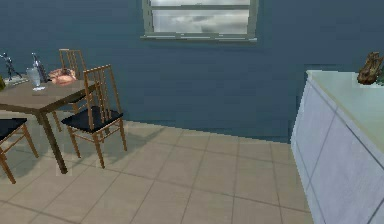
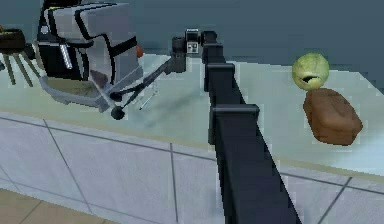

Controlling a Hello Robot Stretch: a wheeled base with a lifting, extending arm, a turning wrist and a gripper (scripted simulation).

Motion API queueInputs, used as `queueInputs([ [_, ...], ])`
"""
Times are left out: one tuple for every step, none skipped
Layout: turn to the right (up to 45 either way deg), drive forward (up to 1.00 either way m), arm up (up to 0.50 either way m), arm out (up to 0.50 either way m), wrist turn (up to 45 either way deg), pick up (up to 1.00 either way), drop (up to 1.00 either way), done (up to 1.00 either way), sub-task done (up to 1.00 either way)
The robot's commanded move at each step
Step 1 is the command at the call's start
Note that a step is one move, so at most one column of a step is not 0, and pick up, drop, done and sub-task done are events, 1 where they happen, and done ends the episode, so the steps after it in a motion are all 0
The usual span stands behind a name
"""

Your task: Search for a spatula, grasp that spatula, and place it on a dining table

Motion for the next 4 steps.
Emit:
queueInputs([
  [0.0,0.0,0.0,0.0,-18.0,0.0,0.0,0.0,0.0],
  [0.0,0.0,0.0,-0.48,0.0,0.0,0.0,0.0,0.0],
  [-45.0,0.0,0.0,0.0,0.0,0.0,0.0,0.0,0.0],
  [-3.0,0.0,0.0,0.0,0.0,0.0,0.0,0.0,0.0],
])
